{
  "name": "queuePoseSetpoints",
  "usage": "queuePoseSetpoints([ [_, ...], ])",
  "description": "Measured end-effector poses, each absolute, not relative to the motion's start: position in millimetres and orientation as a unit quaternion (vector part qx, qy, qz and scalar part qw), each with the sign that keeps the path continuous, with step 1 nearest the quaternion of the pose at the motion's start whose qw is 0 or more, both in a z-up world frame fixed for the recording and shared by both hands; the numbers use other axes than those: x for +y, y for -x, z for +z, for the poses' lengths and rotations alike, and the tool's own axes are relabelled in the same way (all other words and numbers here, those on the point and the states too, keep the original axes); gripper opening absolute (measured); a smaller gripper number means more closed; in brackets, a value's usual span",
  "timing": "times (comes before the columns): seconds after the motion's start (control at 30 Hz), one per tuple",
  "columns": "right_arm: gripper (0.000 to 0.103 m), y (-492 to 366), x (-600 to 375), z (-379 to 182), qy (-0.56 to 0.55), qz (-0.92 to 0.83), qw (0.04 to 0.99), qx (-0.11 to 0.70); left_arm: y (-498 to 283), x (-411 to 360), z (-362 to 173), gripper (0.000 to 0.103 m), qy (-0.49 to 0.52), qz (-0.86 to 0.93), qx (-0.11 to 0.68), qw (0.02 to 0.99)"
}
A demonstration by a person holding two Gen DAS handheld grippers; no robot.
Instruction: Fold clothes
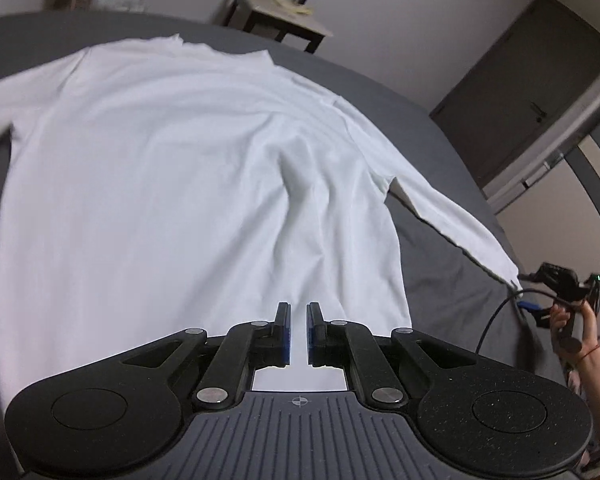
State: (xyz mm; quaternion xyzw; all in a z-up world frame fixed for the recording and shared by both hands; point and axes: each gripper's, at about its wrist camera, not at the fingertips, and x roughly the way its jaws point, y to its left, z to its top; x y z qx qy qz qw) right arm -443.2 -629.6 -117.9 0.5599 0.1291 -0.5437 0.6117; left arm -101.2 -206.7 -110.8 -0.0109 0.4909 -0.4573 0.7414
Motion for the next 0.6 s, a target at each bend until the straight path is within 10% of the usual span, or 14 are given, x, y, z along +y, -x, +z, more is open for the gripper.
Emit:
queuePoseSetpoints([
  [0.2,0.013,433,-631,-117,-0.54,-0.558,0.611,0.152,114,-215,-111,0.005,0.059,-0.451,0.501,0.737],
  [0.6,0.012,466,-593,-122,-0.524,-0.556,0.625,0.162,125,-209,-113,0.005,0.044,-0.468,0.503,0.725],
])
